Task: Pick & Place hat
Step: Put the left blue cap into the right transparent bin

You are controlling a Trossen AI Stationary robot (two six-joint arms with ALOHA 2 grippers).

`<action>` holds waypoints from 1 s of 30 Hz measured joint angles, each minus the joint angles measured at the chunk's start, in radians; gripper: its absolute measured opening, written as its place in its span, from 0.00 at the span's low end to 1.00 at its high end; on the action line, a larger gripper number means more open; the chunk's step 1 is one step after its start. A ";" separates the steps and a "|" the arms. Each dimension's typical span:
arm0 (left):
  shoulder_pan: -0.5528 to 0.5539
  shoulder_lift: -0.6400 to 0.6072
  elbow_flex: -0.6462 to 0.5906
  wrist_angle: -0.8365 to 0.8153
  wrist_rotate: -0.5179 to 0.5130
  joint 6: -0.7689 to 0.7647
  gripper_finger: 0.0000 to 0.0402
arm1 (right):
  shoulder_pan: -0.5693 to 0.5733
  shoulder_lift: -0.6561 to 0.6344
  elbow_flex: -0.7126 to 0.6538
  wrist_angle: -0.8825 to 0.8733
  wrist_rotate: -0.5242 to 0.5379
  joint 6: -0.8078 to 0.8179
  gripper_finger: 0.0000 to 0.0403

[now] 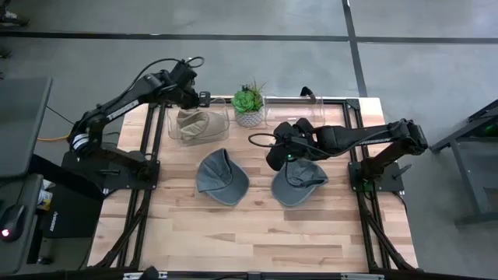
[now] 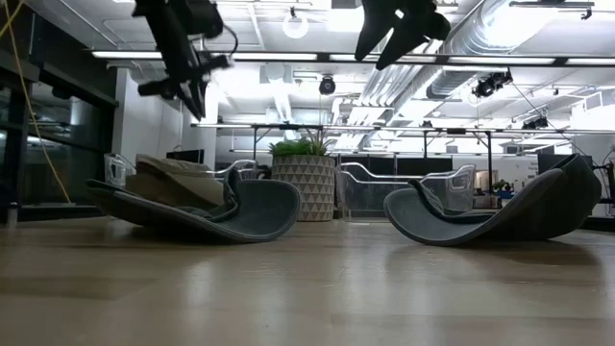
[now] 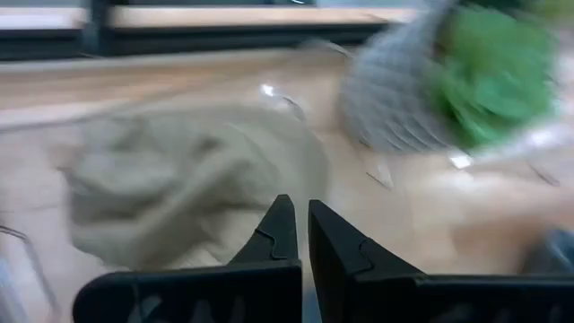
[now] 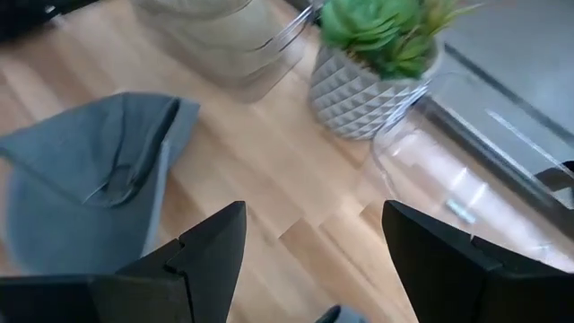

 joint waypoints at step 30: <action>-1.068 -0.330 -0.432 0.141 -0.364 -1.013 0.00 | -0.147 0.030 -0.419 0.744 -0.626 -0.240 0.64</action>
